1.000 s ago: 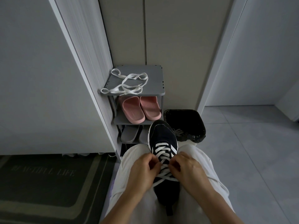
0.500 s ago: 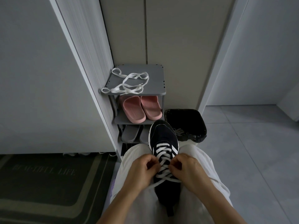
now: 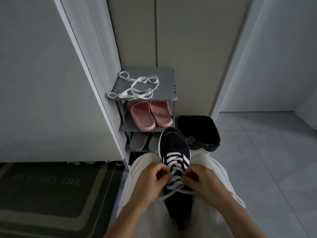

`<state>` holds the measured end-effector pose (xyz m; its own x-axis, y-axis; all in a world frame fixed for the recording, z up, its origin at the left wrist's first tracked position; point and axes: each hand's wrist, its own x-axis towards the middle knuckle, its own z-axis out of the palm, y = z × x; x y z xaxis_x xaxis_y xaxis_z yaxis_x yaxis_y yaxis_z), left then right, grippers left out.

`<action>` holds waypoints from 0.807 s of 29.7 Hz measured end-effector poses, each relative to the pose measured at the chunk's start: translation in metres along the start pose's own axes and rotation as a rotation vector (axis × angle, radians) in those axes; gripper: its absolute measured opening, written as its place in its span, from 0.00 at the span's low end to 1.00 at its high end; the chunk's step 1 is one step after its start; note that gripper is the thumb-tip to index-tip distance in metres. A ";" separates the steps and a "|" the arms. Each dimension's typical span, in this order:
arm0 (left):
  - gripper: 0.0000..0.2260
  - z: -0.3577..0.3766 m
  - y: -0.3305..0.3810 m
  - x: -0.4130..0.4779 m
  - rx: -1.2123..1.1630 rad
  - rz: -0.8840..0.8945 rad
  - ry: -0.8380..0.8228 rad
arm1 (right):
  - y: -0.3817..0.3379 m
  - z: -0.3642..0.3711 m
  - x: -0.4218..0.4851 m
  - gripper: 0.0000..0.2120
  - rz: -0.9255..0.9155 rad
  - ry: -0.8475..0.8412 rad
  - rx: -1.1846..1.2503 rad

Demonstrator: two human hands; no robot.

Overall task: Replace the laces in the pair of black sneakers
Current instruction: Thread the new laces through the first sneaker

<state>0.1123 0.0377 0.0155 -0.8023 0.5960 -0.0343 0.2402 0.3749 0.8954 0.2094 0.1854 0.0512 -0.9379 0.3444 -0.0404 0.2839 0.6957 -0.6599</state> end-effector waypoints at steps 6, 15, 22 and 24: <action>0.11 0.000 -0.004 0.001 0.090 0.012 0.008 | -0.005 -0.001 0.000 0.05 0.048 -0.056 0.090; 0.04 0.002 -0.003 -0.008 0.088 0.019 0.015 | -0.009 -0.001 0.006 0.04 -0.031 0.123 -0.004; 0.28 0.008 -0.009 -0.013 0.557 0.203 0.031 | 0.011 0.012 -0.001 0.07 -0.061 0.148 -0.057; 0.38 0.018 -0.017 -0.013 0.782 0.332 0.122 | 0.012 0.014 -0.002 0.14 -0.030 0.062 -0.099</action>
<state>0.1288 0.0362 -0.0068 -0.6658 0.6979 0.2637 0.7450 0.6027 0.2859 0.2123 0.1847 0.0331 -0.9331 0.3588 0.0263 0.2773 0.7639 -0.5828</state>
